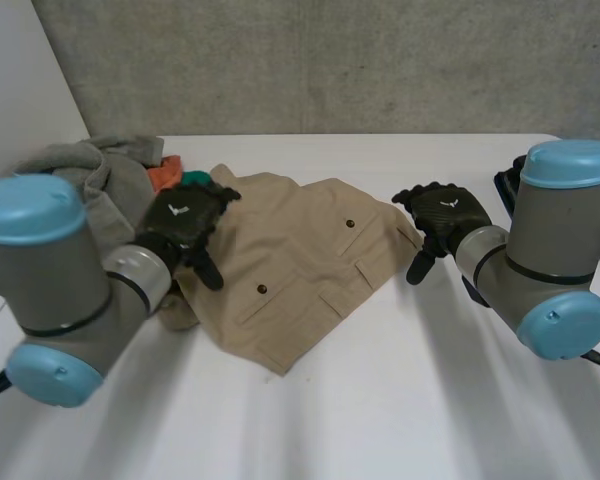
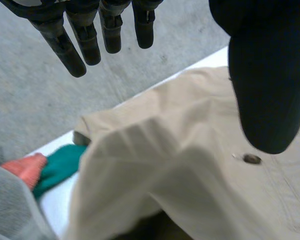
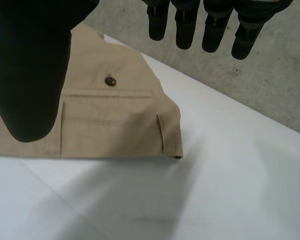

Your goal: Fold the laundry.

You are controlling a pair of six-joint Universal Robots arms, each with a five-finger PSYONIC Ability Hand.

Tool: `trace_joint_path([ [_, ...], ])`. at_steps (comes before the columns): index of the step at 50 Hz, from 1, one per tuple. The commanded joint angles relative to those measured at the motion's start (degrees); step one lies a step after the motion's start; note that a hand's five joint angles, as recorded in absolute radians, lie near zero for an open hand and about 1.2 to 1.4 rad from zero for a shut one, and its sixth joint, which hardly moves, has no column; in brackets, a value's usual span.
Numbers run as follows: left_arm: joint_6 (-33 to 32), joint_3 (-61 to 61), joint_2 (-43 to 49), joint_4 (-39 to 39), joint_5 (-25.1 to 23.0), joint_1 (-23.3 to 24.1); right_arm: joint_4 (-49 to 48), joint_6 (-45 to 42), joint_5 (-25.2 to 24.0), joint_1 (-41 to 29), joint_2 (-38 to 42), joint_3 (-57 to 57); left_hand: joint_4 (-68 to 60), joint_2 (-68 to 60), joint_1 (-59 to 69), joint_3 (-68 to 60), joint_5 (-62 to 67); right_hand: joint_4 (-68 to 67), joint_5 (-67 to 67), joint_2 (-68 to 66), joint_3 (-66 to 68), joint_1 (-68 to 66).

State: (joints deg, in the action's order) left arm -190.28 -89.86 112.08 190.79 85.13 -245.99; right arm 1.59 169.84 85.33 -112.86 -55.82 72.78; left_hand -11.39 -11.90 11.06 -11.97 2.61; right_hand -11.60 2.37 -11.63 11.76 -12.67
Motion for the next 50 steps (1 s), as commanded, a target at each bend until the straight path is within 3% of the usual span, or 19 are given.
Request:
trace_joint_path([
  [1,-0.3,0.9,-7.3,-5.3,-0.8,-5.5,4.5,7.4,2.2,-6.5,-0.9,-2.7,1.4,1.9,-1.1,2.0,-2.6,1.6,-2.4,1.6,-1.8,2.7],
  [4,-0.3,1.8,-8.7,-8.0,-2.1,-9.2,8.2,10.7,1.7,-9.5,-0.7,-3.6,1.4,1.9,-1.1,2.0,-2.6,1.6,-2.4,1.6,-1.8,2.7],
  [9,-0.6,4.2,-7.2,-15.7,-9.2,-18.1,13.3,16.9,0.6,-16.1,1.5,-4.8,1.4,1.9,-1.1,2.0,-2.6,1.6,-2.4,1.6,-1.8,2.7],
  [17,-2.7,7.0,0.9,-24.0,-18.9,-25.5,12.9,21.0,2.2,-23.5,6.1,-5.5,-1.8,-1.3,2.2,-1.3,0.6,-1.3,0.5,-1.2,1.1,-0.2],
  [27,-4.2,9.5,11.3,-25.4,-17.8,-25.1,6.7,19.9,10.5,-28.6,12.2,-8.7,-6.2,-5.7,6.6,-5.6,5.0,-12.7,11.9,-12.7,12.5,-11.6],
  [35,-3.4,9.7,12.8,-25.1,-18.7,-23.4,3.9,16.7,15.4,-29.3,15.0,-10.0,-13.8,-13.3,14.1,-13.2,12.6,-17.6,16.8,-17.5,17.4,-16.5],
  [40,-2.9,9.7,12.9,-24.7,-18.4,-22.5,0.4,15.1,16.5,-28.8,15.7,-10.1,-22.7,-22.2,23.0,-22.1,21.5,-20.4,19.7,-20.4,20.3,-19.4],
  [42,-2.4,9.7,13.1,-24.1,-18.3,-22.1,-0.6,14.3,16.5,-28.3,16.2,-10.5,-34.3,-33.8,34.6,-33.7,33.0,-24.5,23.7,-24.4,24.3,-23.4],
  [44,-1.9,9.7,13.2,-23.5,-18.2,-21.7,-1.1,13.9,16.7,-28.0,16.3,-10.6,-43.8,-43.3,44.2,-43.3,42.6,-30.7,29.9,-30.6,30.5,-29.6],
  [46,-1.1,9.7,13.4,-22.9,-18.1,-21.2,-1.8,13.4,16.5,-27.6,16.1,-10.5,-60.2,-59.7,60.5,-59.6,58.9,-47.0,46.2,-46.9,46.8,-45.9],
  [49,-0.1,9.8,13.1,-22.9,-17.5,-20.2,-2.4,13.3,16.6,-26.7,15.7,-10.5,-68.6,-68.1,68.9,-68.0,67.4,-68.3,67.5,-68.3,68.1,-67.2],
  [50,0.2,9.9,12.8,-22.8,-17.2,-20.1,-2.5,13.3,16.6,-26.4,15.2,-10.3,-68.6,-68.1,68.9,-68.0,67.4,-68.4,67.6,-68.4,68.2,-67.3],
])
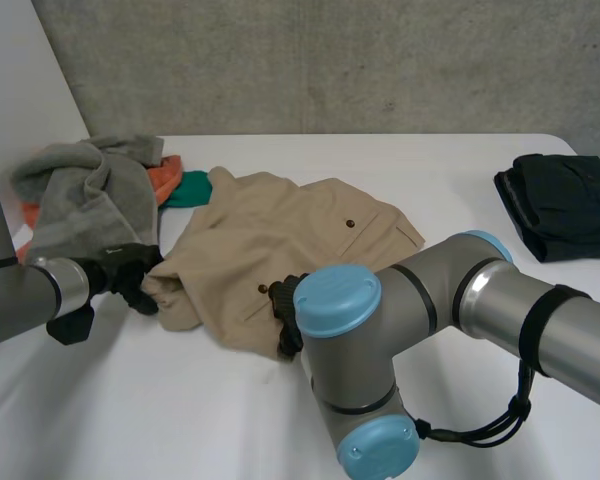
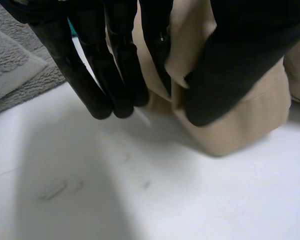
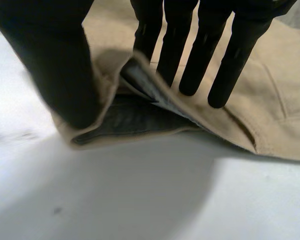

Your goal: Fold the laundry.

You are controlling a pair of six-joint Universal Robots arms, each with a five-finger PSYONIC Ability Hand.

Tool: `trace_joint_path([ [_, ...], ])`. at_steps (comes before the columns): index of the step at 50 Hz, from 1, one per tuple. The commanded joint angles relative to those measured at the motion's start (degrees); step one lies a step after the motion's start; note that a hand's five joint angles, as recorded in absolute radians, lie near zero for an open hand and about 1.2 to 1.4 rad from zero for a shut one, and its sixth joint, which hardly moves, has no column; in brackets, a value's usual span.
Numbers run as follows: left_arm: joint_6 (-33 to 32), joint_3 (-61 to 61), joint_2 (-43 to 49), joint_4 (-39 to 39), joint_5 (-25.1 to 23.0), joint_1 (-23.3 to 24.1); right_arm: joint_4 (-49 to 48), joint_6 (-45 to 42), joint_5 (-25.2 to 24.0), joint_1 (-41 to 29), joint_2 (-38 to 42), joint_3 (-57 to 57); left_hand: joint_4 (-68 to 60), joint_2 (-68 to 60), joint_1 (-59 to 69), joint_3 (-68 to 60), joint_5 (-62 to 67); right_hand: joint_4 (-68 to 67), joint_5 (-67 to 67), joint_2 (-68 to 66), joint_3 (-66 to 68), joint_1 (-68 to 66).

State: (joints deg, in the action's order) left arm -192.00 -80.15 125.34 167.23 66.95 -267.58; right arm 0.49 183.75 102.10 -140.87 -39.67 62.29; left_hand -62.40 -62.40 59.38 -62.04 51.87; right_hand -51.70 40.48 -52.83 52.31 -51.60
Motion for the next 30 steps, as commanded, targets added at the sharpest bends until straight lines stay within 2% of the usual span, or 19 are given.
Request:
trace_joint_path([
  [1,2.0,0.2,-0.9,0.6,1.2,1.6,-1.5,-0.6,-0.1,1.9,-1.5,0.5,-17.6,-17.6,20.6,-18.0,18.1,-28.3,29.5,-27.2,27.7,-28.4],
  [6,3.4,-1.2,-7.3,1.0,3.0,2.3,-2.5,-0.9,1.0,4.5,-7.7,4.5,-17.6,-17.6,20.6,-18.0,18.1,-28.3,29.5,-27.2,27.7,-28.4],
  [10,3.7,-3.2,-16.1,2.0,3.8,3.5,-3.3,-5.5,-0.3,11.0,-18.5,8.9,-17.6,-17.6,20.6,-18.0,18.1,-28.3,29.5,-27.2,27.7,-28.4],
  [11,3.7,-3.8,-19.8,2.3,4.2,4.0,-3.1,-8.9,-2.2,13.6,-22.9,10.3,-17.6,-17.6,20.6,-18.0,18.1,-28.3,29.5,-27.2,27.7,-28.4],
  [18,2.5,-4.8,-35.4,2.0,7.4,7.4,1.8,-24.6,-13.4,22.1,-37.2,11.5,-17.6,-17.6,20.6,-18.0,18.1,-28.3,29.5,-27.2,27.7,-28.4],
  [24,-3.4,-4.2,-39.9,-1.7,10.7,12.2,14.5,-28.1,-17.0,28.0,-39.7,7.6,-17.6,-17.6,20.6,-18.0,18.1,-28.3,29.5,-27.2,27.7,-28.4],
  [30,-9.8,-4.2,-34.5,-4.5,15.7,19.4,22.6,-29.1,-23.6,32.4,-35.1,5.5,-17.6,-17.6,20.6,-18.0,18.1,-28.3,29.5,-27.2,27.7,-28.4],
])
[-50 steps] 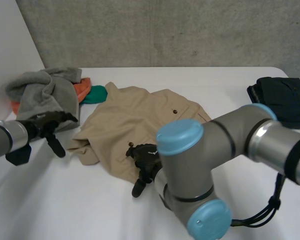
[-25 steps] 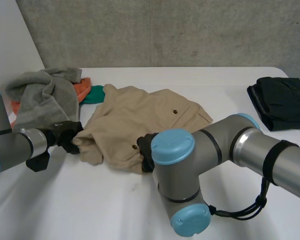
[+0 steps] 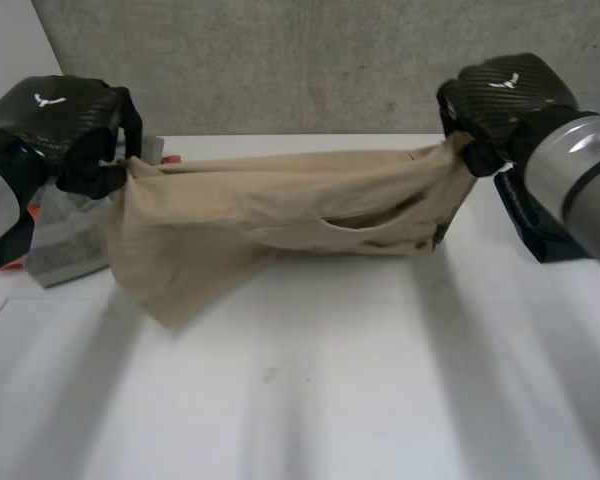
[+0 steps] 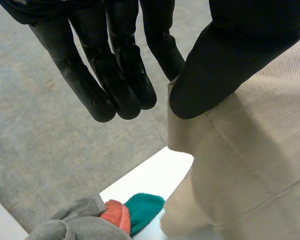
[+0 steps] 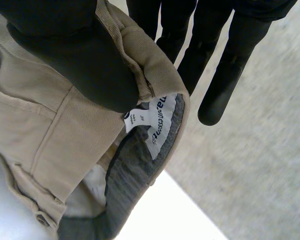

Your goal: Fold the laundry.

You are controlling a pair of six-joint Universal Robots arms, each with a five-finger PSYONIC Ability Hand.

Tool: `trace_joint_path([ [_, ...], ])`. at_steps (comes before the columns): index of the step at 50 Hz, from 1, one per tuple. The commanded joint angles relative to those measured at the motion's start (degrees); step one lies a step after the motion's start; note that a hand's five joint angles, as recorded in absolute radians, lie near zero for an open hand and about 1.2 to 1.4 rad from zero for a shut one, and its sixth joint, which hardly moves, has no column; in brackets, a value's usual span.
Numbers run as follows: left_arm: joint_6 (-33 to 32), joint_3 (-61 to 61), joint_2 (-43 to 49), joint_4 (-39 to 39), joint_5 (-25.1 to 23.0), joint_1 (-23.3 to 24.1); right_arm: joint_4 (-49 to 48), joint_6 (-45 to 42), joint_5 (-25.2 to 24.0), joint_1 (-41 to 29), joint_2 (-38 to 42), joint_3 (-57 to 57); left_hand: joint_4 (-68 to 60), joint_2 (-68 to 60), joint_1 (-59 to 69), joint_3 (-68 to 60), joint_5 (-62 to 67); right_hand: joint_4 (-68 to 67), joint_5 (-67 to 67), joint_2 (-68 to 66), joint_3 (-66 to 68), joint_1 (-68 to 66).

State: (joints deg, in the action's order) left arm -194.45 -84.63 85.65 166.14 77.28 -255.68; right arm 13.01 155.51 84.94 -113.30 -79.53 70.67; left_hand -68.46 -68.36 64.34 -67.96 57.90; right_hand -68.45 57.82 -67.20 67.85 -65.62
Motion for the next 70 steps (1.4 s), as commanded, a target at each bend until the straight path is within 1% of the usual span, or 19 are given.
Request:
trace_joint_path([
  [1,-7.8,0.3,6.6,-3.2,6.1,8.2,10.6,-1.1,-6.9,4.9,5.3,-2.8,-11.5,-11.6,15.7,-12.0,12.1,-11.6,12.2,-12.8,12.2,-14.4],
  [4,-9.5,1.0,12.5,-2.1,8.8,9.8,11.9,-2.3,-7.3,5.0,7.6,-2.1,-11.5,-11.6,15.7,-12.0,12.1,-11.6,12.2,-12.8,12.2,-14.4],
  [10,-8.1,2.8,17.4,-3.1,12.5,10.3,12.4,-4.3,-7.0,5.4,8.3,-0.2,-11.5,-11.6,15.7,-12.0,12.1,-11.6,12.2,-12.8,12.2,-14.4],
  [14,-4.8,4.4,12.5,-2.0,11.5,10.5,11.3,-4.4,-7.0,5.1,6.6,-0.2,-11.5,-11.6,15.7,-12.0,12.1,-11.6,12.2,-12.8,12.2,-14.4],
  [17,-1.1,6.9,7.2,0.1,11.6,10.0,8.8,-3.2,-6.9,5.0,2.6,-2.9,-11.5,-11.6,15.7,-12.0,12.1,-11.6,12.2,-12.8,12.2,-14.4],
  [23,4.1,15.7,-1.4,-0.1,14.9,9.6,3.2,4.0,-7.0,6.3,-5.7,-9.2,-11.5,-11.6,15.7,-12.0,12.1,-11.6,12.2,-12.8,12.2,-14.4],
  [32,4.6,29.0,-6.3,-1.0,18.0,9.8,0.2,13.8,-9.2,11.4,-13.5,-17.8,-11.5,-11.6,15.7,-12.0,12.1,-11.6,12.2,-12.8,12.2,-14.4],
  [37,4.3,35.6,-5.3,-0.8,18.1,9.8,0.2,17.9,-11.3,12.6,-12.4,-22.1,-11.5,-11.6,15.7,-12.0,12.1,-11.6,12.2,-12.8,12.2,-14.4],
  [45,2.2,41.5,6.4,0.9,18.3,9.0,0.3,19.0,-10.5,10.2,-2.7,-23.6,-11.5,-11.6,15.7,-12.0,12.1,-11.6,12.2,-12.8,12.2,-14.4],
  [51,0.2,41.8,22.1,10.7,18.5,7.8,-1.1,21.6,-6.7,6.9,11.1,-21.1,-11.5,-11.6,15.7,-12.0,12.1,-11.6,12.2,-12.8,12.2,-14.4],
  [55,-1.2,43.8,35.3,17.8,18.8,6.4,-7.9,26.1,-1.6,5.4,21.3,-20.9,-11.5,-11.6,15.7,-12.0,12.1,-11.6,12.2,-12.8,12.2,-14.4],
  [59,-1.0,46.0,45.8,20.9,18.5,5.1,-16.8,27.4,4.0,4.1,29.8,-21.1,-11.5,-11.6,15.7,-12.0,12.1,-11.6,12.2,-12.8,12.2,-14.4],
  [62,-0.1,47.7,51.6,21.7,17.8,4.7,-22.7,26.5,6.5,3.6,34.6,-22.2,-11.5,-11.6,15.7,-12.0,12.1,-11.6,12.2,-12.8,12.2,-14.4],
  [63,1.0,48.8,54.4,21.8,16.6,4.7,-25.8,25.4,7.2,3.2,37.7,-23.9,-2.2,-2.3,6.4,-2.7,2.8,27.4,-26.8,26.2,-26.8,24.6],
  [64,1.8,49.2,55.3,21.8,15.8,4.7,-26.8,24.7,7.4,3.0,39.0,-24.8,14.3,14.3,-10.2,13.8,-13.8,52.3,-51.7,51.1,-51.7,49.5],
  [65,2.6,49.4,55.8,21.7,15.0,4.8,-27.1,23.6,7.3,2.8,40.1,-25.7,33.5,33.4,-29.4,33.0,-32.9,58.4,-57.8,57.2,-57.8,55.6],
  [66,3.3,49.5,55.9,21.5,14.5,4.9,-27.0,22.5,7.3,2.6,41.2,-26.6,51.5,51.4,-47.4,51.0,-51.0,58.4,-57.8,57.2,-57.8,55.6],
  [67,4.4,49.4,55.9,21.2,14.0,4.8,-26.0,19.6,7.3,2.2,42.4,-28.5,58.5,58.4,-54.3,58.0,-57.9,58.4,-57.8,57.2,-57.8,55.6],
  [70,5.2,49.1,54.5,21.1,14.4,4.2,-23.4,15.7,7.7,2.0,42.7,-30.1,58.5,58.4,-54.3,58.0,-57.9,58.4,-57.8,57.2,-57.8,55.6],
])
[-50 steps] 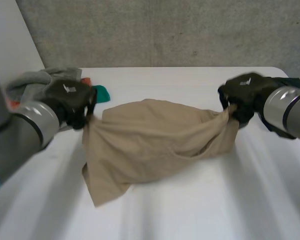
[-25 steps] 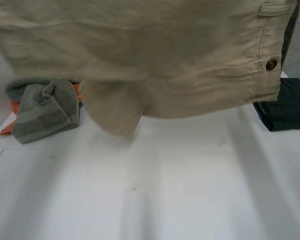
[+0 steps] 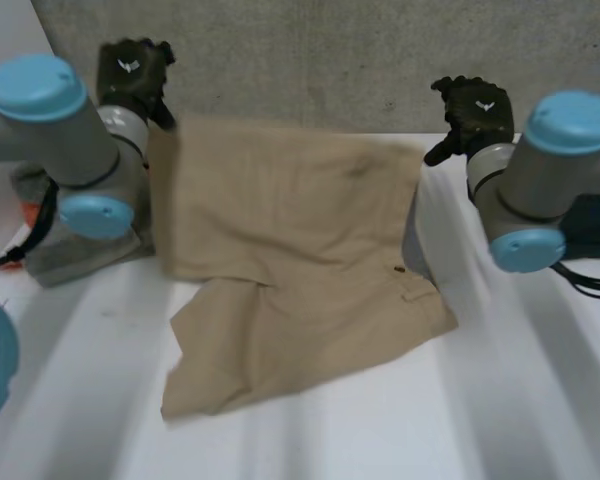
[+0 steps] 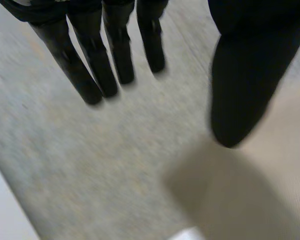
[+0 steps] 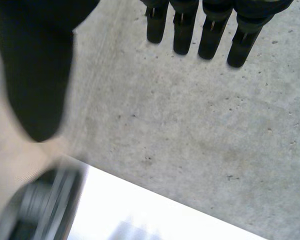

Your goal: Fold the laundry.

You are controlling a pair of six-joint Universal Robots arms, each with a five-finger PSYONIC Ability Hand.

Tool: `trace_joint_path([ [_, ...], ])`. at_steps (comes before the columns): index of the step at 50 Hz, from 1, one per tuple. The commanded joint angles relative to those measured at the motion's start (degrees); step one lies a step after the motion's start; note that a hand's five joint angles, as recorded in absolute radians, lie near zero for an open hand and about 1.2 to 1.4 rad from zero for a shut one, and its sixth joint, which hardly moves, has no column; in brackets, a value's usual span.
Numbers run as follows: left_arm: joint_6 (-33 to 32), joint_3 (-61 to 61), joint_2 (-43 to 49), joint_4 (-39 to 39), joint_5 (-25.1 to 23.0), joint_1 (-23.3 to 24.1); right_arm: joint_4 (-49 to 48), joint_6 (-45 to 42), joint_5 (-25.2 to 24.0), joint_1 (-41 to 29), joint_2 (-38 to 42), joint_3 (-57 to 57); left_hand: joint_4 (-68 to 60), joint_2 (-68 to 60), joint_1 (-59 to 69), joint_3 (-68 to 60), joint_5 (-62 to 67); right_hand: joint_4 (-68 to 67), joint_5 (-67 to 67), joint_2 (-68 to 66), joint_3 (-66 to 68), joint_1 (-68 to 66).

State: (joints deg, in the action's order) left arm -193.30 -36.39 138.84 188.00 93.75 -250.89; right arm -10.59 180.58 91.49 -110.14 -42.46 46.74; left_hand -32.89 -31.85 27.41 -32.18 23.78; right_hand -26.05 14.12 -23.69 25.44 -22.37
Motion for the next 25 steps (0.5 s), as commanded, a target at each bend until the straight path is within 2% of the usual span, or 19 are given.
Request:
trace_joint_path([
  [1,3.9,0.2,-0.2,-0.9,-1.4,-1.2,2.3,-11.9,1.1,-1.1,4.9,-6.5,22.9,21.8,-17.4,22.2,-23.8,16.1,-14.1,13.7,-15.4,12.4],
  [6,2.5,-7.5,-9.4,-1.4,2.0,-1.9,7.7,-16.1,-0.3,-0.7,-1.7,-3.5,22.9,21.8,-17.4,22.2,-23.8,16.1,-14.1,13.7,-15.4,12.4],
  [8,1.9,-14.3,-15.4,-2.3,2.8,-1.4,9.9,-17.8,-2.1,-0.5,-4.9,-1.1,22.9,21.8,-17.4,22.2,-23.8,16.1,-14.1,13.7,-15.4,12.4],
  [9,1.6,-16.8,-17.7,-2.7,2.8,-1.2,12.3,-20.2,-4.5,-0.3,-8.1,1.7,22.9,21.8,-17.4,22.2,-23.8,16.1,-14.1,13.7,-15.4,12.4],
  [13,0.3,-30.1,-28.1,-7.4,0.7,0.5,17.3,-28.5,-11.6,0.8,-17.1,11.4,21.2,20.1,-15.7,20.5,-22.1,16.1,-14.1,13.7,-15.4,12.4],
  [16,-0.6,-40.5,-35.4,-13.5,-1.5,2.3,20.3,-34.1,-15.5,1.4,-23.3,19.1,10.4,9.4,-5.0,9.7,-11.3,2.5,-0.5,0.1,-1.9,-1.2],
  [19,-1.2,-47.7,-39.9,-18.5,-3.5,3.6,22.9,-37.7,-17.6,2.0,-27.0,24.6,6.0,5.0,-0.6,5.3,-6.9,-3.8,5.7,-6.1,4.4,-7.4],
  [25,-1.3,-63.9,-47.8,-27.9,-8.1,5.0,32.7,-45.9,-23.4,4.5,-31.0,37.1,-13.8,-14.8,19.3,-14.5,12.9,-14.6,16.5,-16.9,15.2,-18.2],
])
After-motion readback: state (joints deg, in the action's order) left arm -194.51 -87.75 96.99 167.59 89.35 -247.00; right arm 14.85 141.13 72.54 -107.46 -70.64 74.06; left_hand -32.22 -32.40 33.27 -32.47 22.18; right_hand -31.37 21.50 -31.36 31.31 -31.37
